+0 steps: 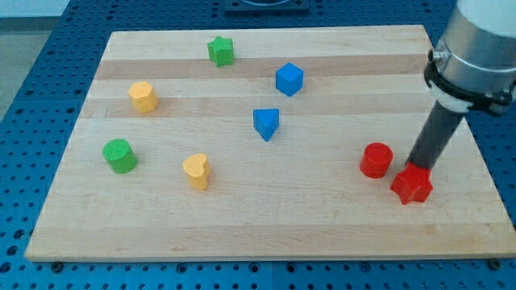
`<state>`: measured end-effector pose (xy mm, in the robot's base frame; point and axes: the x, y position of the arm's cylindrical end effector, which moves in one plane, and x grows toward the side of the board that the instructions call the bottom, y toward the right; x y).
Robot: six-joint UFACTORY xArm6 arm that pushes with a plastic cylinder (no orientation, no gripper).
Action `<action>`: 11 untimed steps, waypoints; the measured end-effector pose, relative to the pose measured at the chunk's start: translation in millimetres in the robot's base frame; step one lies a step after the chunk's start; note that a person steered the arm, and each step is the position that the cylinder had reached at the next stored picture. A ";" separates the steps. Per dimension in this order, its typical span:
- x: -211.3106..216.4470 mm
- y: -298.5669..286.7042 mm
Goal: Slide the red circle to the red star
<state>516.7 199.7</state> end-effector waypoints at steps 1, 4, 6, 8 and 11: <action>7.9 -0.1; -60.9 -0.1; -64.9 -92.6; -46.5 -64.9; -19.1 -63.5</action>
